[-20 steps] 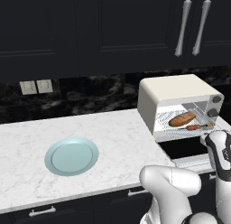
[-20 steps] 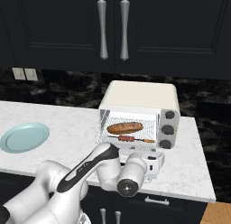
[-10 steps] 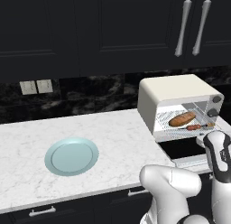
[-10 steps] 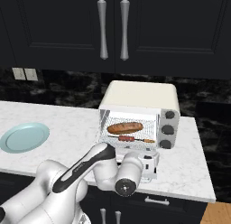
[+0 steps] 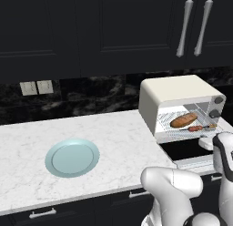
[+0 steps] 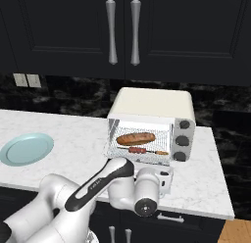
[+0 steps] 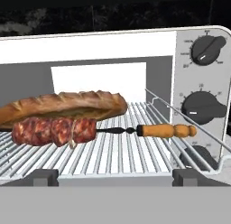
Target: Pick up the kebab skewer and baguette bread, and place them inside the toaster oven. Close the toaster oven door and start by setting the timer.
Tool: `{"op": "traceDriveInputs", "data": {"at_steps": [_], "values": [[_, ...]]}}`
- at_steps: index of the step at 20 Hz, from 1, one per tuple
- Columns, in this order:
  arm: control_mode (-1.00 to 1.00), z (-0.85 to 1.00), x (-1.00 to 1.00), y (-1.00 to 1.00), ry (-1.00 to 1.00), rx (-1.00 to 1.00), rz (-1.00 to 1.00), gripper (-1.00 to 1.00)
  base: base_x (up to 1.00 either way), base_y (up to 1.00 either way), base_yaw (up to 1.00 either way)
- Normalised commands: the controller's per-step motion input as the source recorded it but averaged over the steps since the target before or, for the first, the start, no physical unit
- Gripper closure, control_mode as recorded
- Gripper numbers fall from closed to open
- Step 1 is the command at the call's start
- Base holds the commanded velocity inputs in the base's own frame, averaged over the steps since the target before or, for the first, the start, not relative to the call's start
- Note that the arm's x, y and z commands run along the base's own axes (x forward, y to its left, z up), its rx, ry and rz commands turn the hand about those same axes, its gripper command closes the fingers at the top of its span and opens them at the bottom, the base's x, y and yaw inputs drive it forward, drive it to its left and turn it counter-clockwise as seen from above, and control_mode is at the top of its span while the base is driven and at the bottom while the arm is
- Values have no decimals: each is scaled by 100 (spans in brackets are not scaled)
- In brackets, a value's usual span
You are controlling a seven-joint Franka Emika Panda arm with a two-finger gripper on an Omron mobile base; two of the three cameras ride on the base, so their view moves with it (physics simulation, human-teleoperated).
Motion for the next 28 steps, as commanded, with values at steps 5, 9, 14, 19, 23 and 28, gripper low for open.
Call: {"op": "traceDriveInputs", "data": {"at_steps": [5, 9, 14, 19, 23, 28], "values": [[-100, 0, 14, 0, -6, 7, 1, -100, 0, 0, 0], [-100, -7, 7, 0, -2, 3, 3, -100, 0, 0, 0], [-100, -1, 15, 14, 0, 0, 0, -100, 0, 0, 0], [-100, 0, 20, 10, 0, 0, 0, -100, 0, 0, 0], [-100, 0, 26, 11, 0, 0, 0, -100, 0, 0, 0], [-100, 0, 29, 5, 0, 0, 0, -100, 0, 0, 0]]}}
